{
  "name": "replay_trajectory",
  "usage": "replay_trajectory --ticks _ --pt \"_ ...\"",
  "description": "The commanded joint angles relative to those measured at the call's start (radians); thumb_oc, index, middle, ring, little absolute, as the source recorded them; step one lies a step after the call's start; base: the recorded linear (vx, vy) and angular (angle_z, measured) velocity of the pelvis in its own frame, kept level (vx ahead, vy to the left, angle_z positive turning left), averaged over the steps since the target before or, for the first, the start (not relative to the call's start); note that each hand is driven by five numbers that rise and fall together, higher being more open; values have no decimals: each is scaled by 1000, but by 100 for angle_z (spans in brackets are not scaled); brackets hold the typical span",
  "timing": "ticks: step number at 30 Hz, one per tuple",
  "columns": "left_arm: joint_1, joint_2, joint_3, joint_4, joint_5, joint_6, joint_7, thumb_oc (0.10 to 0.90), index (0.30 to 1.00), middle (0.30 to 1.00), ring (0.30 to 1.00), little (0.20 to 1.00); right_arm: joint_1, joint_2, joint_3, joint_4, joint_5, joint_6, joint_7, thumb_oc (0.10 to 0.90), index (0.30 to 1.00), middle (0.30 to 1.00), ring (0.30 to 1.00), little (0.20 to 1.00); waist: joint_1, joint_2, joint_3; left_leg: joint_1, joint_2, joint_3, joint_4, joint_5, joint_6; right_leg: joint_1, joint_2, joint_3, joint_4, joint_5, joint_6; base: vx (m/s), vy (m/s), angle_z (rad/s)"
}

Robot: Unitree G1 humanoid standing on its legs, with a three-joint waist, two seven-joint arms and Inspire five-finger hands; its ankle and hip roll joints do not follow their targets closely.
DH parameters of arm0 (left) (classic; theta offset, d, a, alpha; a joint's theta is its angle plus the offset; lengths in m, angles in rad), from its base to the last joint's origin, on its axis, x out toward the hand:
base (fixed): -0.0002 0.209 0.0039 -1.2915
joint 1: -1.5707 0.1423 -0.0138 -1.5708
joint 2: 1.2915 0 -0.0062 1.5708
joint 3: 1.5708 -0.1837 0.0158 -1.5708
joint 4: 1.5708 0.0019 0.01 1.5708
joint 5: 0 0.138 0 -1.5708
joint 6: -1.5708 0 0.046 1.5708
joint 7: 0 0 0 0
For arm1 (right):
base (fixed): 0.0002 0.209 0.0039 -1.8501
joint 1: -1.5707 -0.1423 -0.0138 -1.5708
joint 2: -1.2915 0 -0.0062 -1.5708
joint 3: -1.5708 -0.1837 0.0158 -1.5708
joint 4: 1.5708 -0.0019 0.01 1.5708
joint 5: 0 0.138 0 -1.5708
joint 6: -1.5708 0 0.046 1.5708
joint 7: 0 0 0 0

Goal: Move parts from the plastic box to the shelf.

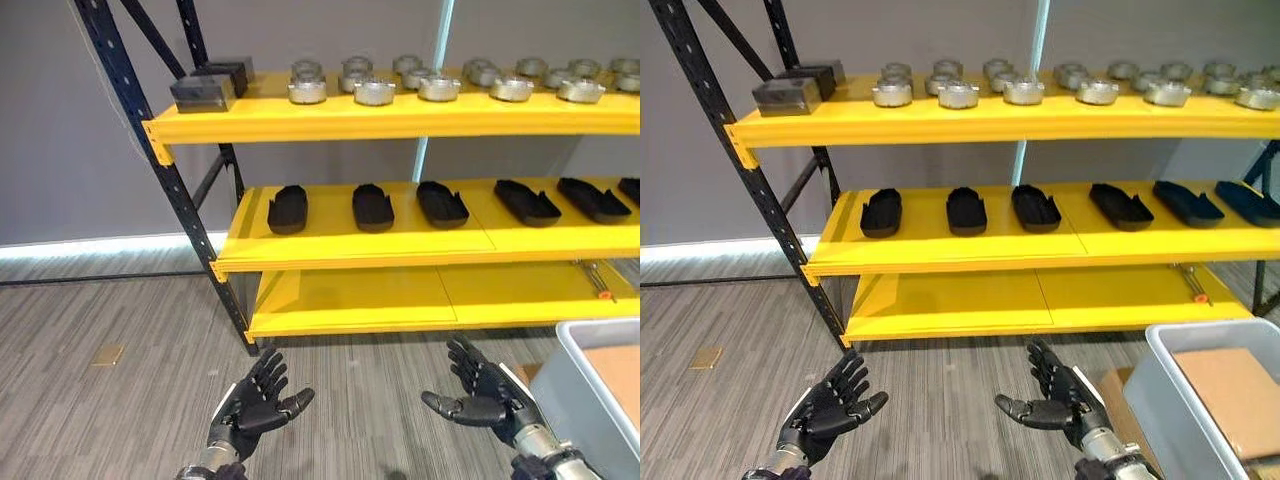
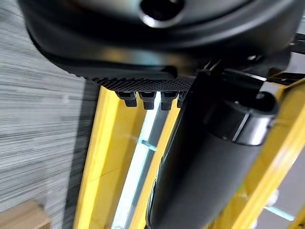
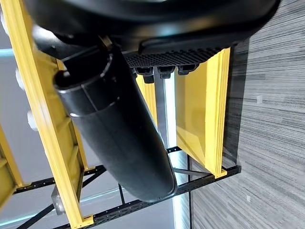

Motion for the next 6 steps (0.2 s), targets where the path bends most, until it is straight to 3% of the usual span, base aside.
replay_trajectory --ticks 1,6 --pt "-68 -1 30 -94 -5 -99 2 900 1000 1000 1000 1000 -89 4 7 -45 48 -94 -8 900 1000 1000 1000 1000 -2 -21 -46 3 10 -26 4 32 9 63 -61 7 1 68 -2 17 28 -12" --pt "-79 -5 30 -89 9 -100 17 900 1000 1000 1000 1000 -112 19 38 -29 50 -87 -13 900 1000 1000 1000 1000 3 -34 -57 13 3 -17 1 18 16 65 -71 15 -9 78 7 32 22 -7"
